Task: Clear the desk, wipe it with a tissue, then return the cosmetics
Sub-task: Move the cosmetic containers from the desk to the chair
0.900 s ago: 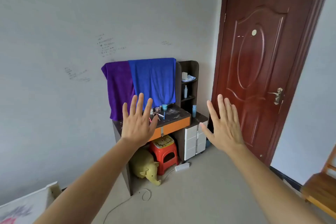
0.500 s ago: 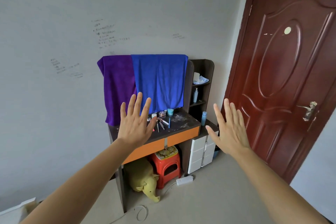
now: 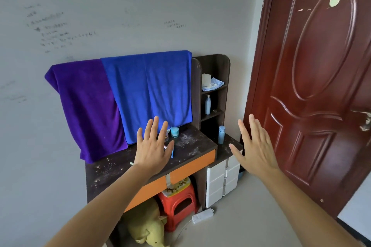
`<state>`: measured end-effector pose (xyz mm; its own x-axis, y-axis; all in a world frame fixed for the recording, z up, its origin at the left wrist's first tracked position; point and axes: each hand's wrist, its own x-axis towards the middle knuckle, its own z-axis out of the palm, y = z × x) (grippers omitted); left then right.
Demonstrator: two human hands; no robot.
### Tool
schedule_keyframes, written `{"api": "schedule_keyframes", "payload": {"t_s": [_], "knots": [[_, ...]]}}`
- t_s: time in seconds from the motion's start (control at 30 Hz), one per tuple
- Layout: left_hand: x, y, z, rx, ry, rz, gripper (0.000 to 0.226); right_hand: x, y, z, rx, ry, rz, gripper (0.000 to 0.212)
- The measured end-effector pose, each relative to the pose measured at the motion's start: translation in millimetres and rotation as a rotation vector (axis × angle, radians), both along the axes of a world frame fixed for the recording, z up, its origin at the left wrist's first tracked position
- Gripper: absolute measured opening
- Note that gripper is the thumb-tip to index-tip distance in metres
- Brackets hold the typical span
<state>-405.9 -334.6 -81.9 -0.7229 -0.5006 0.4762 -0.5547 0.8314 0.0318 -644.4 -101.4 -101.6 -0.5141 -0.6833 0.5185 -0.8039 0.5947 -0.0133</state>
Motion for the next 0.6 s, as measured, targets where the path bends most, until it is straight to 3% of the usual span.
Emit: {"api": "schedule_keyframes", "payload": {"t_s": [0.27,0.6], "knots": [[-105.5,-78.8,-38.4,0.118,-0.112,0.19,0.069,-135.1,-120.9,-24.8,0.048,-0.126,0.173,0.084],[-151.3,-193.5,-91.9,0.249,-0.178,0.322,0.075,-207.9,-291.3,-83.5,0.169,-0.223,0.355,0.087]]}}
